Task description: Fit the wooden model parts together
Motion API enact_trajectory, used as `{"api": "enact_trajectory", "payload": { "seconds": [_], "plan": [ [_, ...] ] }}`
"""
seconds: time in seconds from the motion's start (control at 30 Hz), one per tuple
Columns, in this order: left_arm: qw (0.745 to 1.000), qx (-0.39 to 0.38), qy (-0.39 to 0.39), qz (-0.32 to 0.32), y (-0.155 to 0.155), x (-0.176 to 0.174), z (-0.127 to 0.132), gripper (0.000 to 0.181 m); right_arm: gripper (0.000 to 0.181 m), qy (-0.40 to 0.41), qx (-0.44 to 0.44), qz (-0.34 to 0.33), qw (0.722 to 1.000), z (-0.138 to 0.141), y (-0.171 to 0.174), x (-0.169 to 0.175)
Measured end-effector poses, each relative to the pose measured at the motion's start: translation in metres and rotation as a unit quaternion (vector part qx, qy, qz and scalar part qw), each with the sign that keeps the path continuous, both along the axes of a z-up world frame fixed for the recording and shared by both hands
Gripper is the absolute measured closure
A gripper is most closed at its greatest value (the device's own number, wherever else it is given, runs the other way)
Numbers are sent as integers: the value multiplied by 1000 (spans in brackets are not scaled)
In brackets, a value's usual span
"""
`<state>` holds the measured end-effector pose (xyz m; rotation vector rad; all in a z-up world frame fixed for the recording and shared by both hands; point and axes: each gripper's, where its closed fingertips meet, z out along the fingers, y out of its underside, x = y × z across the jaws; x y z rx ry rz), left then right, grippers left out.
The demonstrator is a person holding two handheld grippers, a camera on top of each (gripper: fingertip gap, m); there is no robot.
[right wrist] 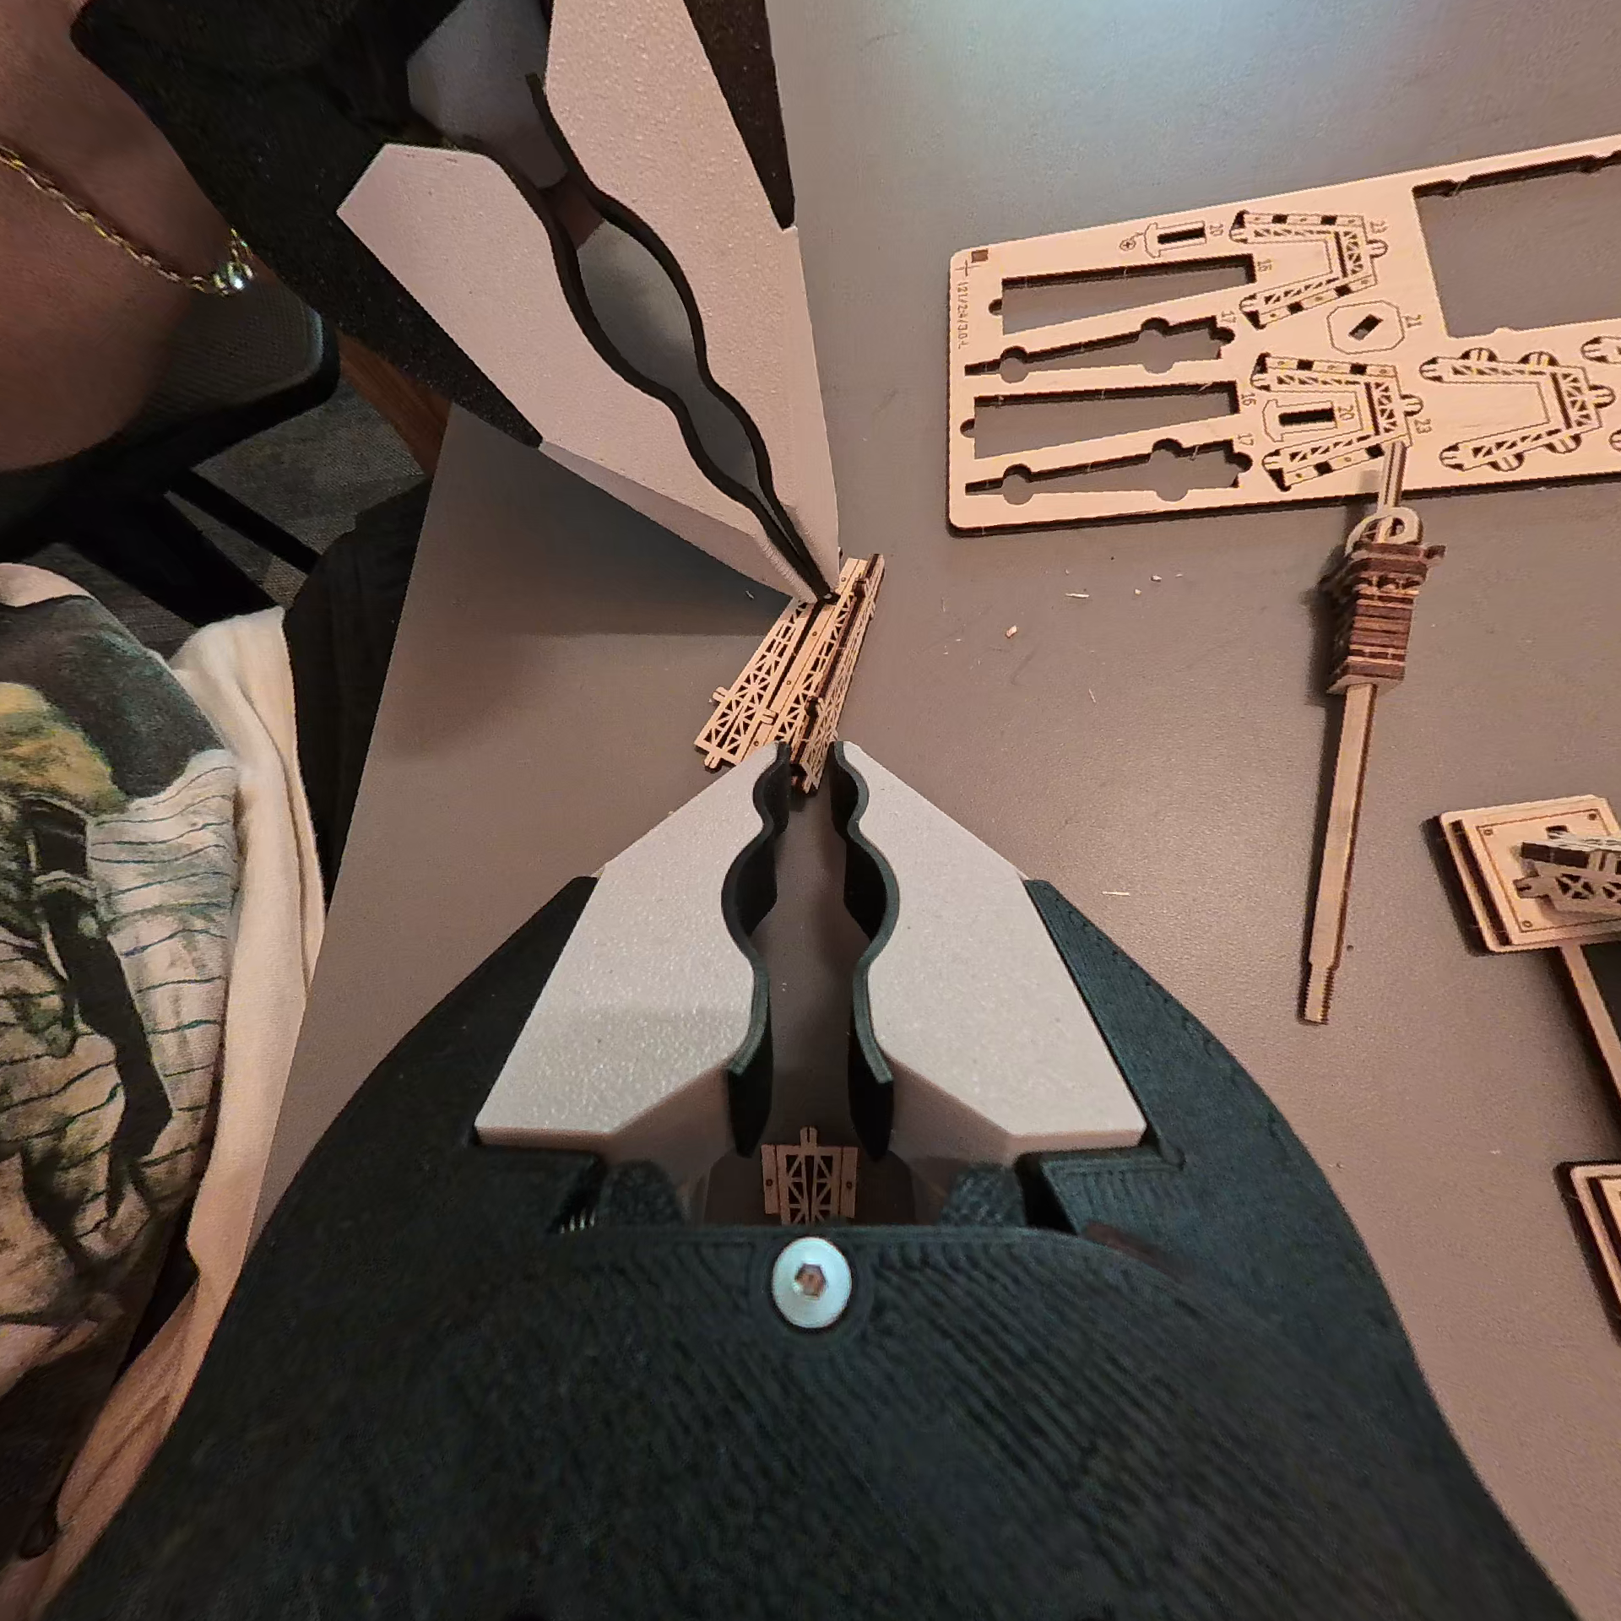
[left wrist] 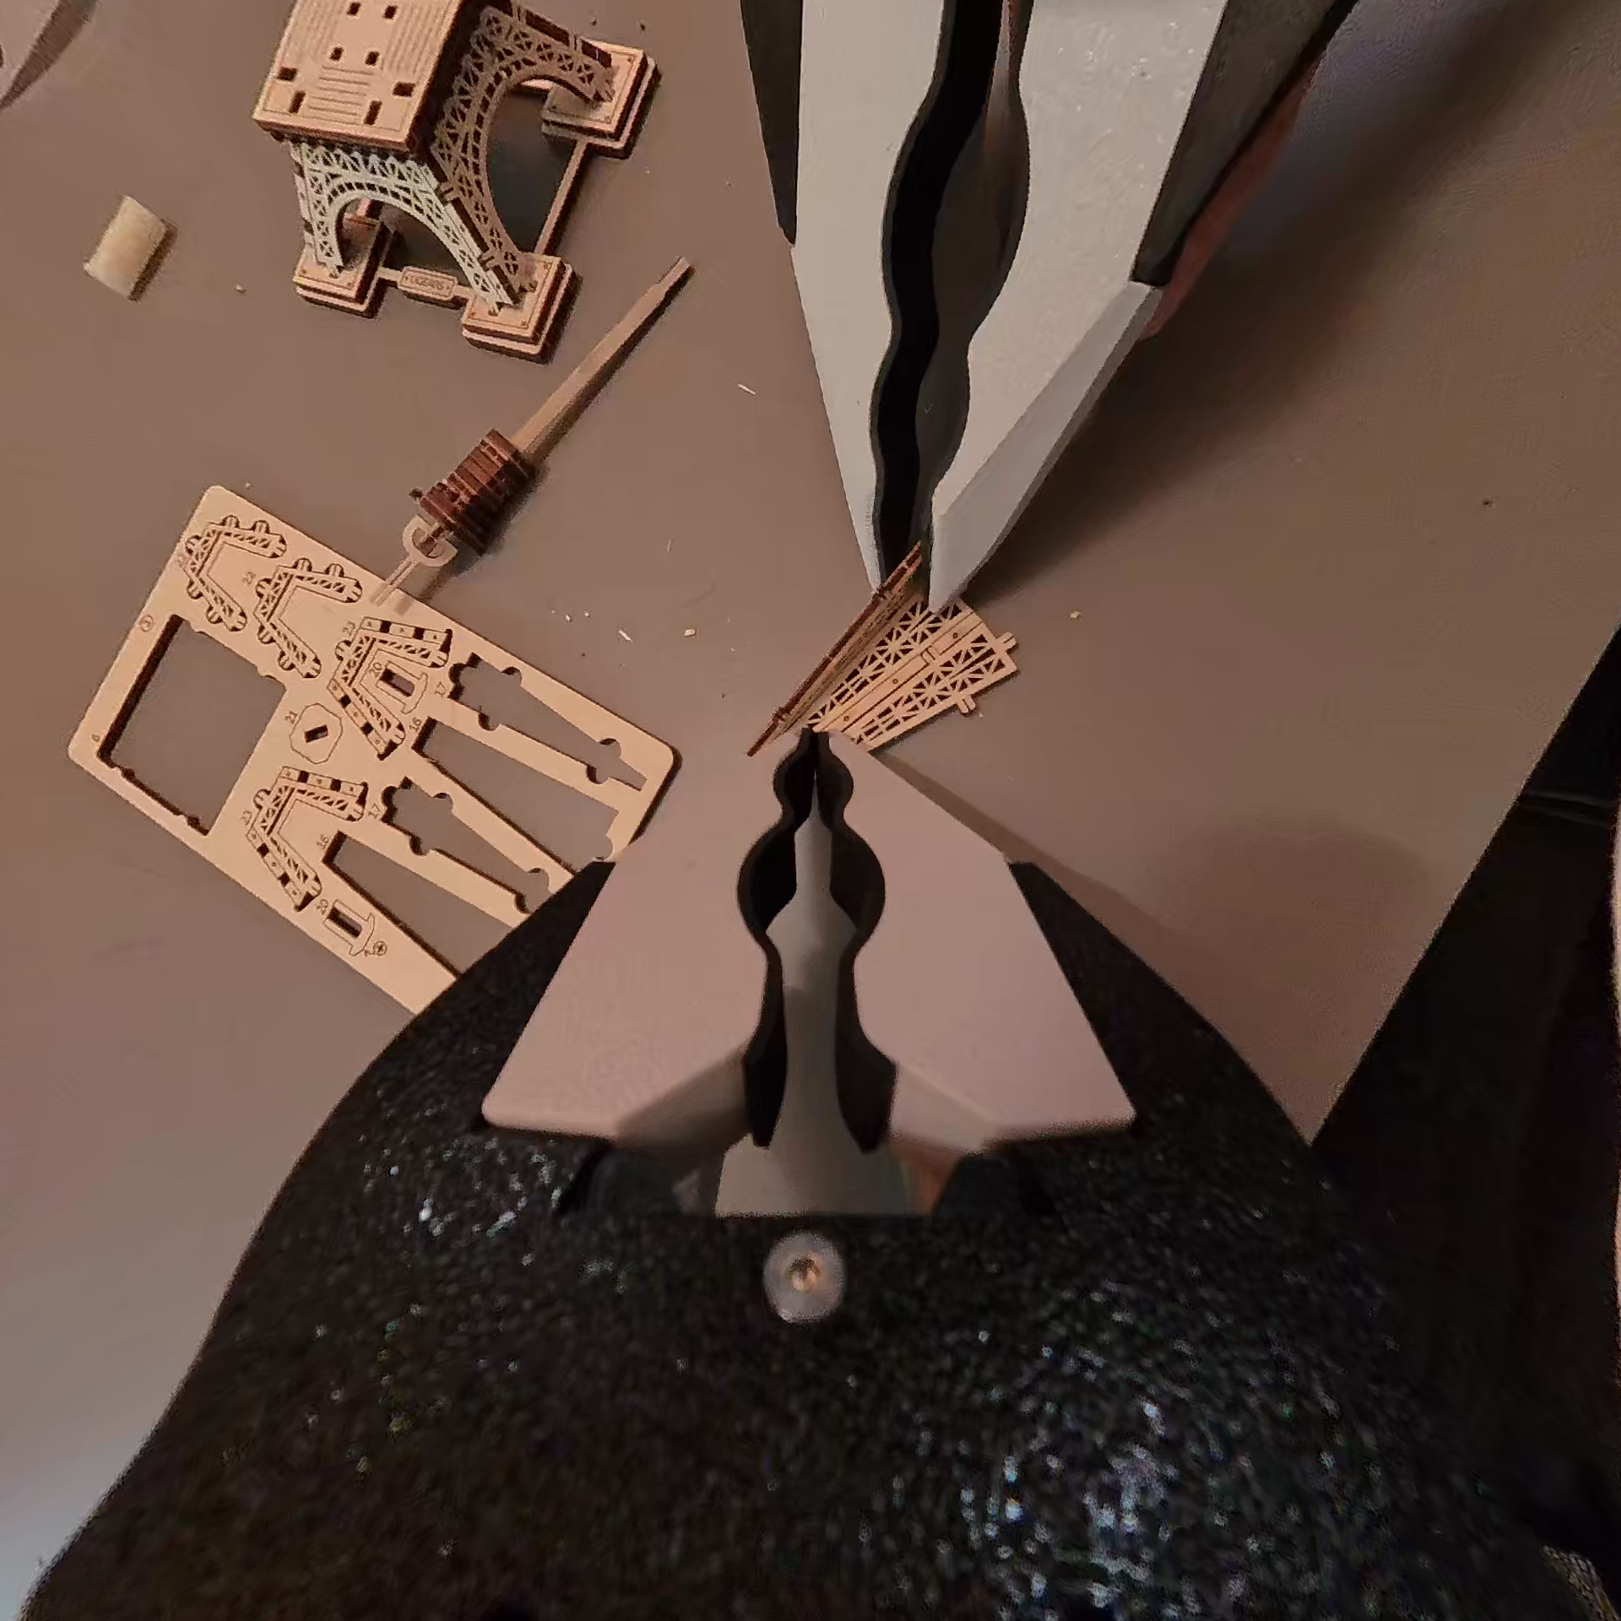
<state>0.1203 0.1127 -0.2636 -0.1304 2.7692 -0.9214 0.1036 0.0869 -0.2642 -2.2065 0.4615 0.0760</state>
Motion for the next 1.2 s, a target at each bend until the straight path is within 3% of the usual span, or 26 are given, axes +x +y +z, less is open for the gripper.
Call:
{"api": "enact_trajectory", "payload": {
  "seconds": [0.03,0.4,0.5,0.57,0.7,0.83,0.9,1.0,1.2],
  "plan": [
    [1000,3,2,0,0,0,0,181,174,0,0,0,1000,0,0,0],
    [998,50,34,-11,-3,3,-2,181,173,1,1,4,1000,0,0,-1],
    [1000,8,-11,2,0,12,9,181,174,2,1,1,1000,0,0,-1],
    [999,-45,13,16,4,10,24,181,174,4,2,2,1000,1,0,-1],
    [998,-56,-23,5,14,11,24,171,165,7,7,17,1000,2,1,-6],
    [995,-33,-62,-75,14,4,12,148,128,-28,2,29,999,4,2,-10],
    [996,-23,-47,-77,18,11,8,136,126,-59,-15,31,998,1,2,-10],
    [992,-47,-12,-115,11,8,10,133,126,-101,-39,13,994,-2,2,-5],
    [980,-11,8,-198,5,1,-1,143,127,-91,-34,10,995,-1,6,-4]
  ]
}}
